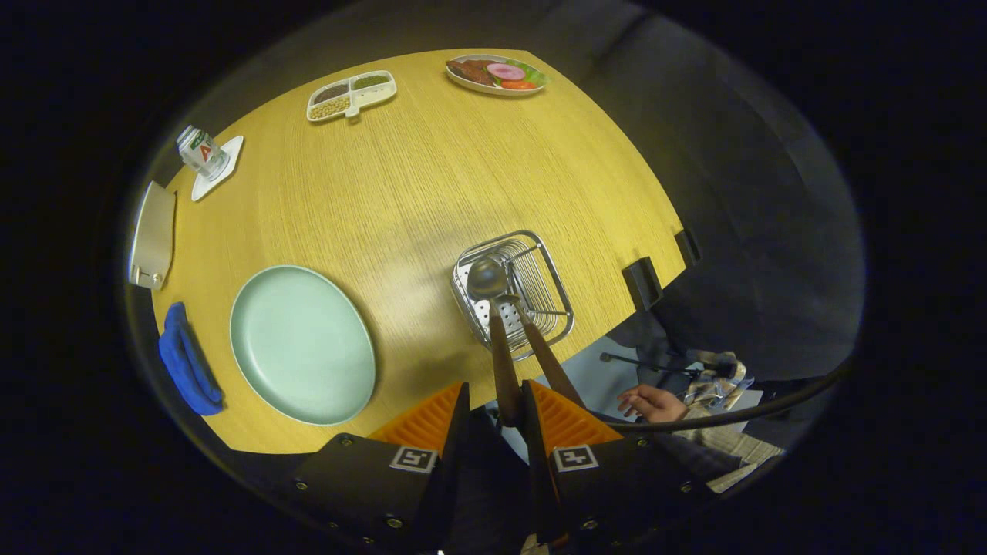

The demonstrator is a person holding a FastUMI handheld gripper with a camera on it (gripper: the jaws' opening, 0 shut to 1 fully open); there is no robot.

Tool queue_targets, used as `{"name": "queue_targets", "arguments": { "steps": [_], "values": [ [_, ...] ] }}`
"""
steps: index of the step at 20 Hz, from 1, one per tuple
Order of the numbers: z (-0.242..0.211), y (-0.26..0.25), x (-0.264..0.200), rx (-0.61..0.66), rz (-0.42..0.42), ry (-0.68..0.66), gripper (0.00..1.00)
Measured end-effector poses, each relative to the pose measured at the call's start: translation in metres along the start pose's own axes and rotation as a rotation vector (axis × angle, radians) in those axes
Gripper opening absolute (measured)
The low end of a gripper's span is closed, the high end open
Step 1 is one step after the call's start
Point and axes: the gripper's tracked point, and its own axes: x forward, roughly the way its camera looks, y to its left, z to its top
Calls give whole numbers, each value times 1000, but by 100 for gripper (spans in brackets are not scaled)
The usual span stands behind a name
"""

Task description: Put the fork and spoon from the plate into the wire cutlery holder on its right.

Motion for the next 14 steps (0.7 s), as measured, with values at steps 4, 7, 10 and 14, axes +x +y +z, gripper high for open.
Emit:
{"name": "queue_targets", "arguments": {
  "steps": [4, 7, 10, 14],
  "values": [
    [4, 2, -4, -7, 2, -15, 41],
    [20, 4, -10, -31, 14, -104, 41],
    [43, 7, -22, -67, 26, -247, 40],
    [75, 12, -50, -83, 44, -444, 41]
  ]
}}
